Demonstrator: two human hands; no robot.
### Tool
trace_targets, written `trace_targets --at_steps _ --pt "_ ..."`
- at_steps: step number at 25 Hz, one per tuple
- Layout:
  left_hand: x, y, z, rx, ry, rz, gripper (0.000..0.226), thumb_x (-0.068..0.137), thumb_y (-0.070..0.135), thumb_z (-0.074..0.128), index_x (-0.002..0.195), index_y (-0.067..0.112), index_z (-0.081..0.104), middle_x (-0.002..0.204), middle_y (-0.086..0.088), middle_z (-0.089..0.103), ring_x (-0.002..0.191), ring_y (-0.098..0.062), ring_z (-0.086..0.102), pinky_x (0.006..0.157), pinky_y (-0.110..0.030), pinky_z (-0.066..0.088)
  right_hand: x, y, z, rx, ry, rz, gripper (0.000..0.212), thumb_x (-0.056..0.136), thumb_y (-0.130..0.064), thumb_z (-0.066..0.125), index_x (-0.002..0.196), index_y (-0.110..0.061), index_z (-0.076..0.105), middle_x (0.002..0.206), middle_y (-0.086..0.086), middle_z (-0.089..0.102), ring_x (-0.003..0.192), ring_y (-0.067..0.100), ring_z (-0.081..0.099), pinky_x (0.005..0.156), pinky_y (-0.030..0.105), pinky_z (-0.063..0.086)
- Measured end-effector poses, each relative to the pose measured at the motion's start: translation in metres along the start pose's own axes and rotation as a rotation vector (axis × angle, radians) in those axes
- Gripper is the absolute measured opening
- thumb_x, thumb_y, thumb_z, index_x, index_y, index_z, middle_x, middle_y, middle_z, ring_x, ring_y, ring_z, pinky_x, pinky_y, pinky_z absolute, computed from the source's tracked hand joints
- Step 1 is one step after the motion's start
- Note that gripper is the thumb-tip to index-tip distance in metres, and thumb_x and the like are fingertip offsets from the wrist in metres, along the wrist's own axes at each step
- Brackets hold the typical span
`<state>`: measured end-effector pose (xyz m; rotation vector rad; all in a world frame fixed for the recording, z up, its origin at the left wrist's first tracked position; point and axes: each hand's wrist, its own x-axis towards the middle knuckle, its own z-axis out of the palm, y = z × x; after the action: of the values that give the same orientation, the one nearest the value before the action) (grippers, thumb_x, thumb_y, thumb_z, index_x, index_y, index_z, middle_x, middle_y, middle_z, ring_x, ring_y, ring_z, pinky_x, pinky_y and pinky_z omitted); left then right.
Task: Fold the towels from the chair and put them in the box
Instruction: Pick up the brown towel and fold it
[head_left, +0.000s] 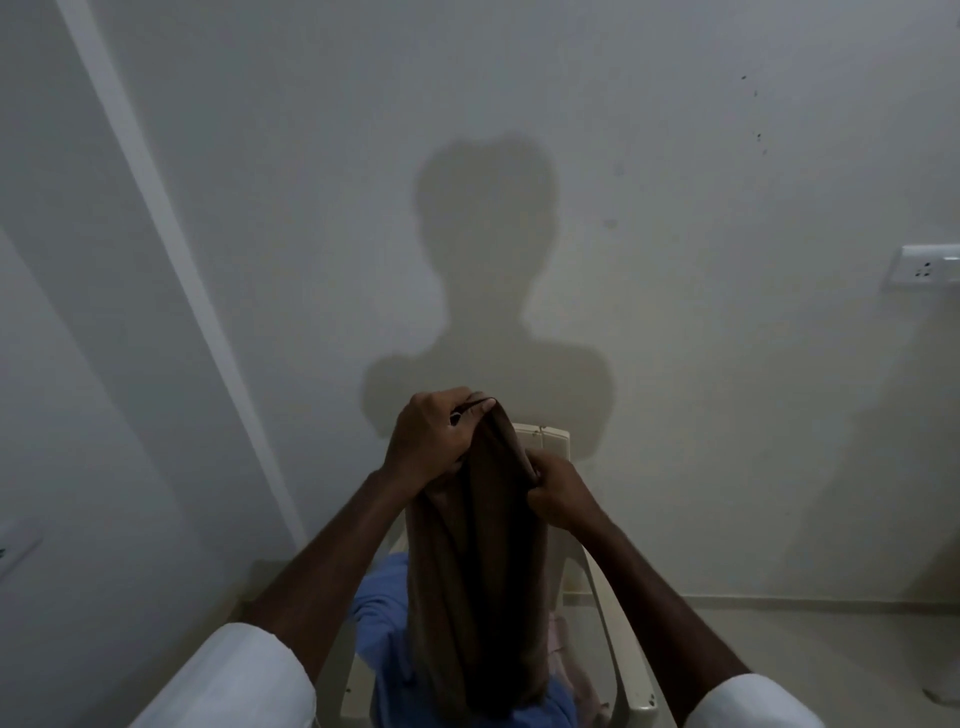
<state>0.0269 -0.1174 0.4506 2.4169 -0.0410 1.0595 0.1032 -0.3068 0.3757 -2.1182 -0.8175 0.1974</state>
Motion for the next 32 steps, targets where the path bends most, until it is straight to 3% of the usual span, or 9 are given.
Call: trace_targets --at_steps 3,6,10,15,21,24,27,30,32 --pt "0.001 0.003 0.000 0.062 0.054 0.010 0.027 0.092 0.045 0.061 0.079 0.022 0.068 0.071 0.005 0.069 0.067 -0.014 0.066 0.057 -0.024 0.047 -0.006 0.010 -0.011 -0.030 -0.123 0.096 0.039 0.082 -0.008 0.074 0.120 -0.015 0.067 0.104 -0.004 0.065 0.095 0.016 0.060 0.085 0.035 0.053" --pt "0.005 -0.003 -0.004 0.026 0.162 -0.088 0.027 0.093 0.041 0.063 0.081 0.018 0.070 0.072 0.005 0.071 0.067 -0.010 0.066 0.059 -0.027 0.051 -0.012 0.037 -0.025 0.000 -0.191 0.111 0.040 0.085 -0.019 0.078 0.123 -0.020 0.067 0.109 -0.006 0.067 0.099 0.013 0.062 0.088 0.030 0.051" --pt "0.011 -0.016 -0.015 -0.073 0.414 -0.329 0.035 0.095 0.036 0.061 0.070 0.012 0.062 0.062 -0.002 0.063 0.060 -0.010 0.058 0.059 -0.029 0.044 -0.025 0.092 -0.041 -0.091 -0.089 0.313 0.011 0.091 -0.032 0.070 0.094 -0.023 0.075 0.090 0.003 0.074 0.085 0.021 0.069 0.075 0.034 0.054" --pt "0.014 -0.052 -0.026 -0.337 0.677 -0.749 0.054 0.090 0.053 0.056 0.058 0.010 0.047 0.053 0.001 0.043 0.056 -0.014 0.044 0.059 -0.031 0.039 -0.043 0.143 -0.058 -0.201 0.054 0.486 0.016 0.084 -0.022 0.067 0.068 -0.021 0.071 0.066 0.002 0.068 0.069 0.023 0.067 0.055 0.031 0.044" --pt "0.006 -0.070 -0.037 -0.486 0.881 -0.917 0.048 0.093 0.043 0.059 0.058 0.012 0.049 0.052 0.004 0.043 0.050 -0.005 0.040 0.059 -0.026 0.038 -0.059 0.161 -0.084 -0.099 0.245 0.601 0.044 0.077 -0.054 0.059 0.060 -0.014 0.060 0.056 -0.002 0.061 0.049 0.016 0.055 0.055 0.025 0.040" --pt "0.002 -0.080 -0.038 -0.478 0.811 -0.930 0.049 0.091 0.043 0.062 0.055 0.015 0.046 0.053 0.003 0.042 0.052 -0.007 0.040 0.060 -0.027 0.038 -0.056 0.160 -0.090 0.150 0.300 0.471 0.044 0.089 -0.048 0.065 0.060 -0.019 0.049 0.053 -0.003 0.041 0.051 0.015 0.038 0.051 0.026 0.028" --pt "0.000 -0.079 -0.031 -0.529 0.639 -0.920 0.038 0.090 0.042 0.066 0.061 0.019 0.057 0.065 -0.001 0.055 0.065 -0.013 0.052 0.069 -0.031 0.046 -0.041 0.139 -0.090 0.243 0.401 0.338 0.042 0.102 -0.038 0.057 0.067 -0.013 0.054 0.060 -0.006 0.049 0.062 0.018 0.044 0.056 0.029 0.033" --pt "-0.001 -0.054 -0.026 -0.566 0.311 -0.890 0.026 0.093 0.036 0.065 0.082 0.014 0.070 0.082 -0.006 0.068 0.076 -0.017 0.062 0.078 -0.031 0.052 -0.020 0.108 -0.090 0.325 0.518 0.254 0.034 0.106 -0.030 0.051 0.085 -0.007 0.066 0.084 0.008 0.064 0.080 0.025 0.057 0.071 0.038 0.044" --pt "-0.003 -0.034 -0.025 -0.569 0.053 -0.817 0.023 0.093 0.033 0.064 0.095 0.012 0.073 0.089 -0.006 0.072 0.081 -0.017 0.066 0.080 -0.028 0.054 -0.010 0.080 -0.094 0.532 0.548 0.229 0.037 0.105 -0.032 0.051 0.088 -0.003 0.067 0.087 0.015 0.066 0.083 0.026 0.061 0.073 0.039 0.048"
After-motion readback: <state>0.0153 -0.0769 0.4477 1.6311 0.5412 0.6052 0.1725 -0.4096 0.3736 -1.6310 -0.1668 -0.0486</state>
